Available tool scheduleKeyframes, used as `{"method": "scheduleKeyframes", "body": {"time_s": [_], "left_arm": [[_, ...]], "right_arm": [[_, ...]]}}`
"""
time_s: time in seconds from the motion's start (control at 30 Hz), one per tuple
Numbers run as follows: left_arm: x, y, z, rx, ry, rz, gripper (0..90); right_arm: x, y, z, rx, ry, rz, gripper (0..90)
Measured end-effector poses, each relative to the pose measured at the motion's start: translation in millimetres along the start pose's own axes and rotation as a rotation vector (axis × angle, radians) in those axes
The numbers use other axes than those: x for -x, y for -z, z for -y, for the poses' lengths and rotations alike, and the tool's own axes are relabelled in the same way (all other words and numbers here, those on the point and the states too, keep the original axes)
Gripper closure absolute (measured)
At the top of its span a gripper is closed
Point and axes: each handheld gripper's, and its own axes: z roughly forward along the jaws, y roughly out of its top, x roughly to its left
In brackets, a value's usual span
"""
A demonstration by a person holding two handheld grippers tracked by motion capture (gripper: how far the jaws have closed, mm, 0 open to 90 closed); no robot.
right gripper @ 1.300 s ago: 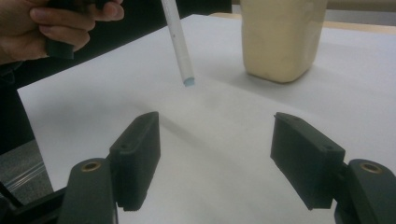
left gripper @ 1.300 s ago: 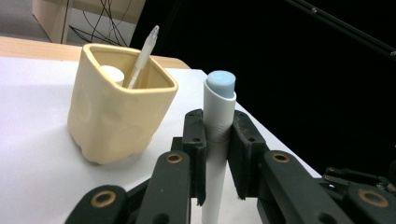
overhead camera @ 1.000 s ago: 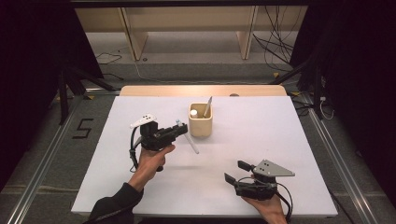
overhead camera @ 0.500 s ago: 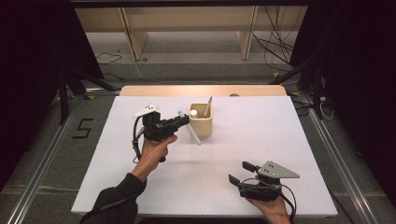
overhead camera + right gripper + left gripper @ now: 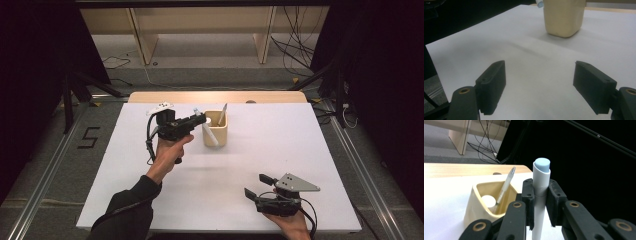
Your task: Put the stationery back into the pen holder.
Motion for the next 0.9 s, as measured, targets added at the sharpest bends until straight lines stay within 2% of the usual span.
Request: {"method": "scheduleKeyframes", "body": {"time_s": [0.3, 0.4, 0.67, 0.9], "left_arm": [[-0.8, -12.8, -11.4, 0.025, 0.003, -0.01, 77.8], [2.1, -17.1, -14.6, 0.02, -0.012, -0.012, 77.8], [5.2, -26.4, -24.6, 0.024, -0.021, -0.023, 77.8], [2.0, -31.0, -29.6, 0.037, -0.004, -0.036, 77.8]], "right_arm": [[-0.7, -0.7, 0.8, -0.004, -0.002, -0.007, 25.5], [-0.8, -1.5, 1.4, -0.01, -0.002, -0.011, 25.4], [-1.1, -2.0, 1.7, -0.01, -0.004, -0.013, 25.1], [-1.1, -2.4, 2.0, -0.01, -0.006, -0.014, 24.9]]}}
